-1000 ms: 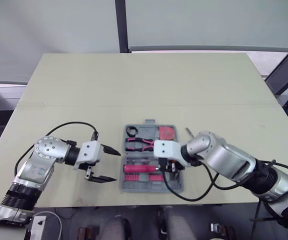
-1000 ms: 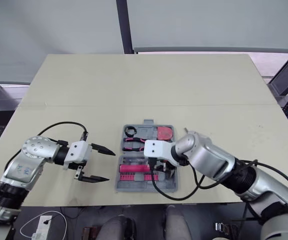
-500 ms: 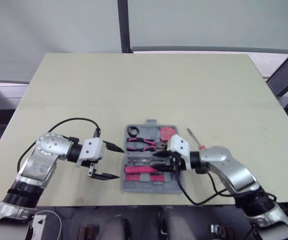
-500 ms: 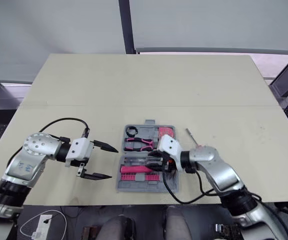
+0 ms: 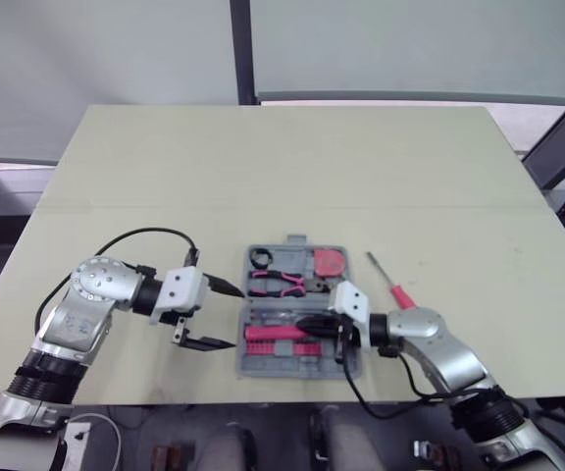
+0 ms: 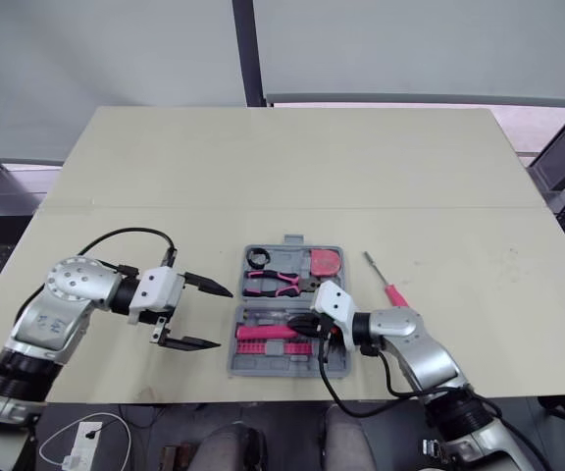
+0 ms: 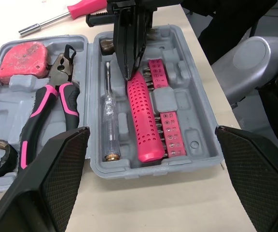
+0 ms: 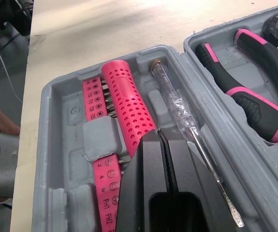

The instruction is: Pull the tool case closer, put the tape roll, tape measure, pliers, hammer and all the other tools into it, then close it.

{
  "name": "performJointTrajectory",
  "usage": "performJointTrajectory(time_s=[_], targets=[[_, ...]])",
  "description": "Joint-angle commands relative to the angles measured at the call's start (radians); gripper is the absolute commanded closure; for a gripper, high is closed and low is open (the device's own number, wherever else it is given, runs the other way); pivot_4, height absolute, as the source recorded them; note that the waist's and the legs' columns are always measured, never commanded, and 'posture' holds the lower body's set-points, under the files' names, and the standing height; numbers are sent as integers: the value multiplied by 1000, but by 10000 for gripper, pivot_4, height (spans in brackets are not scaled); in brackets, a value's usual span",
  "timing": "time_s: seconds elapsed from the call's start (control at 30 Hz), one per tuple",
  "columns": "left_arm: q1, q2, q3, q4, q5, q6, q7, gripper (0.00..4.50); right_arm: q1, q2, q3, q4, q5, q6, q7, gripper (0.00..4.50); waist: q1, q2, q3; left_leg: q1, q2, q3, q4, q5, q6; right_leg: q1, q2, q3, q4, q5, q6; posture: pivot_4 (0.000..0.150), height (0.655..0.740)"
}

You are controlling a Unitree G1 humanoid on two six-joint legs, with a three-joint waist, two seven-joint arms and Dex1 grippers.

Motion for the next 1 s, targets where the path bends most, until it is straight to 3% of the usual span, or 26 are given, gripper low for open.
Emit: performJointTrajectory(time_s=[0.03, 0.2, 0.3, 0.5, 0.57, 0.83, 1.0], targets=[[-14, -3, -2, -10, -7, -4, -4, 0, 4, -13, 19, 6, -54, 18, -20, 44683, 0, 0, 0, 0, 0, 0, 0, 0, 0, 0, 0, 0, 0, 0, 0, 1500, 7400], [-18, -13, -9, -2, 0, -14, -4, 0, 23, -95, 167, 86, -271, 45, -48, 44683, 0, -1, -4, 6, 1, -1, -1, 0, 0, 8, -1, -1, -2, 0, 0, 1500, 7400], [-27, -18, -13, 10, 6, -23, -4, 0, 44, -117, 206, 85, -306, 37, -31, 44683, 6, -4, -20, 7, 0, -3, -2, 0, 0, 11, -1, -1, -4, 0, 0, 1500, 7400], [-37, -14, -14, 29, 8, -41, -11, 0, 65, -55, 112, 57, -225, 6, -61, 44683, 13, -7, -29, 23, 1, -6, -5, -4, 0, 29, -1, -1, -11, -1, -1, 1500, 7400], [-36, -13, -13, 33, 8, -45, -12, 0, 64, -11, 48, 27, -166, -52, -81, 44683, 14, -7, -29, 22, 2, -7, -5, -4, 0, 29, -2, 0, -10, -1, -1, 1500, 7400], [-36, -17, -16, 41, 11, -58, -11, 0, 56, 38, -83, -108, 40, 44, -36, 44683, 1, -1, -24, 19, 3, -5, -4, -5, -1, 25, -1, 0, -9, -1, -1, 1500, 7400], [-35, -17, -17, 43, 12, -64, -11, 0, 64, 24, -57, -98, 35, 53, -20, 44683, 1, -1, -24, 19, 4, -5, -5, -5, -1, 25, 0, 1, -9, -1, -2, 1500, 7400]])
